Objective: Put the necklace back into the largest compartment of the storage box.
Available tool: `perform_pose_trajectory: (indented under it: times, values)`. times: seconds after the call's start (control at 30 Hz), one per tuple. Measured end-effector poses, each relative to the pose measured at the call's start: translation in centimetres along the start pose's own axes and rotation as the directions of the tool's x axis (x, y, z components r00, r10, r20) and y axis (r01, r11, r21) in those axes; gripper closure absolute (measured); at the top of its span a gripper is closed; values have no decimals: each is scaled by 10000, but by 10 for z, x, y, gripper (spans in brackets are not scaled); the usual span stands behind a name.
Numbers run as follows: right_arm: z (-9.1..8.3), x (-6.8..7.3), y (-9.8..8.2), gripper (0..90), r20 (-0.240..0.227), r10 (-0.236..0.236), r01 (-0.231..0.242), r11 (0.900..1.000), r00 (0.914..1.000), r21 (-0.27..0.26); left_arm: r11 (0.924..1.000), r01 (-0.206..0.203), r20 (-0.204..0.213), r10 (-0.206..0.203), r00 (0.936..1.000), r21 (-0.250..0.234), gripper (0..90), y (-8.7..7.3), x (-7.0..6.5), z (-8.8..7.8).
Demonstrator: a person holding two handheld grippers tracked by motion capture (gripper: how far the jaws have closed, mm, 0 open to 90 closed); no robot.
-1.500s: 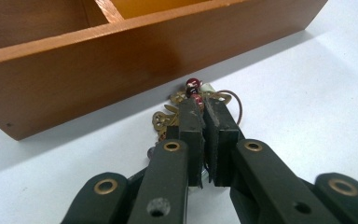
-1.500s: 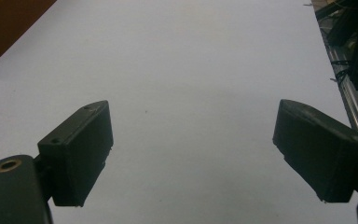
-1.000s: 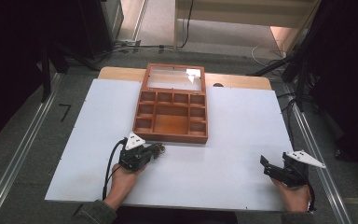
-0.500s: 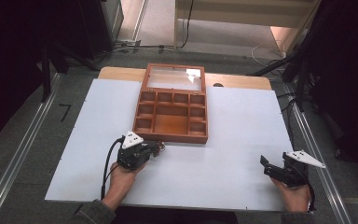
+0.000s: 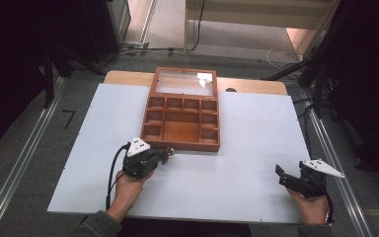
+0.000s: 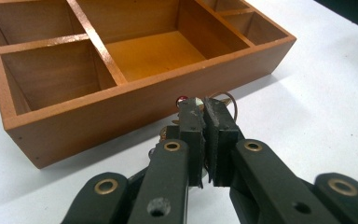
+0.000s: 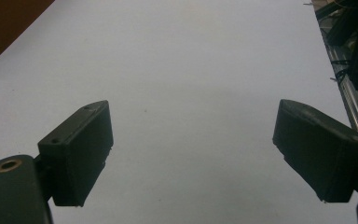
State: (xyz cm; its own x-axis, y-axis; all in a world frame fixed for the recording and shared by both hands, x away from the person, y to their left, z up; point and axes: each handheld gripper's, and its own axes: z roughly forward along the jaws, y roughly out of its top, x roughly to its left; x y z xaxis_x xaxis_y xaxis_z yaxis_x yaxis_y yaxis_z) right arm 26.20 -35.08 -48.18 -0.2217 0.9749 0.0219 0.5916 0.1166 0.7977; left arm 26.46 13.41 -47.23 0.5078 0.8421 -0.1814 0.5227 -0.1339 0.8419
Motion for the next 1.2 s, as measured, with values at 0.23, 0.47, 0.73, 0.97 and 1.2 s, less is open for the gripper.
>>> perform_pose_trajectory:
  times: [0.23,0.47,0.73,0.97,1.2]
  values:
    - [0,0,0,103,9,-11,11,10000,10000,1,9999,10,-53,-11,10000,-108,871,3,1,-2]
    - [1,0,0,103,21,1,-1,10000,10000,9,9998,28,-34,-28,10000,-213,871,7,2,-4]
    - [0,0,0,103,18,16,-17,10000,10000,11,9998,-19,-64,17,10000,-211,871,9,2,-4]
    - [1,0,0,103,23,0,0,10000,10000,23,9995,-6,-66,4,10000,-309,870,13,2,-4]
    - [1,0,0,103,29,4,-4,10000,10000,26,9993,8,-40,-10,10000,-372,870,17,2,-3]
